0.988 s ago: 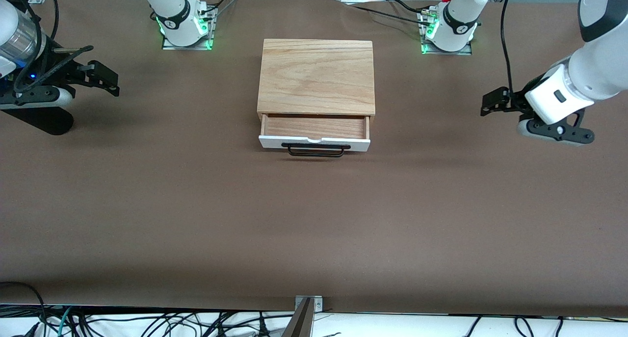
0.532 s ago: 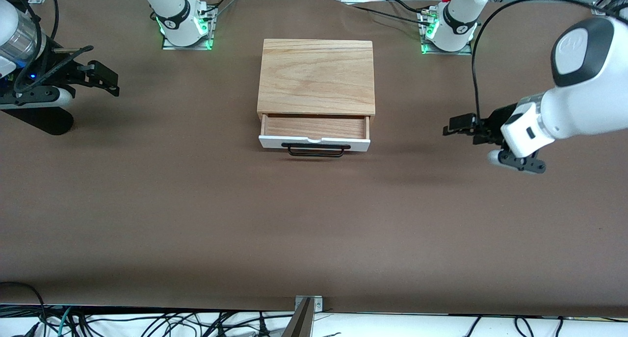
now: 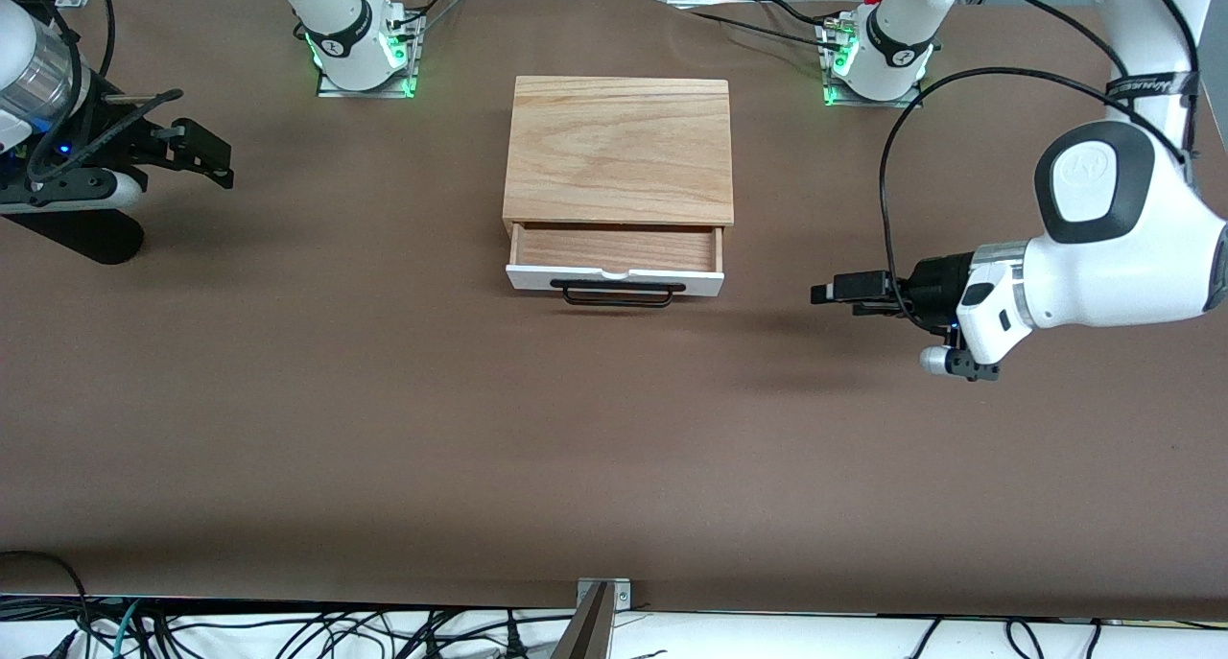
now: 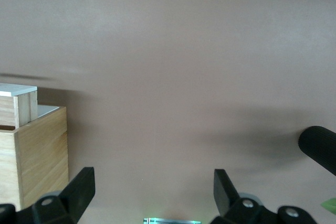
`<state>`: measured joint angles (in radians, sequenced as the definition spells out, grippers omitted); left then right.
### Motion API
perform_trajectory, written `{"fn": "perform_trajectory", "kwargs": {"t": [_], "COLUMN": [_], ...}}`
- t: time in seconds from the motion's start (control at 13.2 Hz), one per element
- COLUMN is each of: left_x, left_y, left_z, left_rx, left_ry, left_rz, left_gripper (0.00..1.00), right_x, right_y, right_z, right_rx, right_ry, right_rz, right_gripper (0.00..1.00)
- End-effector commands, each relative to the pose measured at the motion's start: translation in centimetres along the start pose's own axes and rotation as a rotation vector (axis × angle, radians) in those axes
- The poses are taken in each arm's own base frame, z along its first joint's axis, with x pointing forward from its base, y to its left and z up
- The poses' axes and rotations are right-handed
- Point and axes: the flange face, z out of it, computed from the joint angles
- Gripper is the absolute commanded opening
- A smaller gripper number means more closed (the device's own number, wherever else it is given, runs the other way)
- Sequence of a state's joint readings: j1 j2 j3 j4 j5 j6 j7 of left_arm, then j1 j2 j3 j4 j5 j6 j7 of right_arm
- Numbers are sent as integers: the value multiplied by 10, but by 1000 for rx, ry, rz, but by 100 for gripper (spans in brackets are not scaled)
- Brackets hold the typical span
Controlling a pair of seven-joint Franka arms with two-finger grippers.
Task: Close drawer with both arms simultaneously
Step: 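Move the left gripper toward the drawer while the right gripper approaches too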
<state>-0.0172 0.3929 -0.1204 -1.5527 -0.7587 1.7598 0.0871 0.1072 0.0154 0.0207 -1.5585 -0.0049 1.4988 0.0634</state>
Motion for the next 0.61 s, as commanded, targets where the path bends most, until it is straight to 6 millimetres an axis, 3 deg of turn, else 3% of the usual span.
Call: {"fn": "perform_trajectory", "kwargs": {"t": [0.0, 0.15, 0.38, 0.53], "left_x": [17, 22, 28, 35], "left_y": [-5, -12, -25, -36], "left_z": [15, 28, 57, 82], "left_rx": [-137, -184, -241, -320], "left_ry": [10, 5, -16, -16], "left_rz": [93, 114, 191, 229], "left_gripper": [100, 100, 100, 100], "right_x": [3, 27, 31, 43], "right_y": [-2, 0, 8, 6], "right_z": [0, 8, 10, 32], "right_rx": [8, 5, 15, 14], "right_ry": [3, -13, -9, -41], "right_rz": [-11, -12, 7, 11], "right_gripper": [100, 100, 100, 100]}}
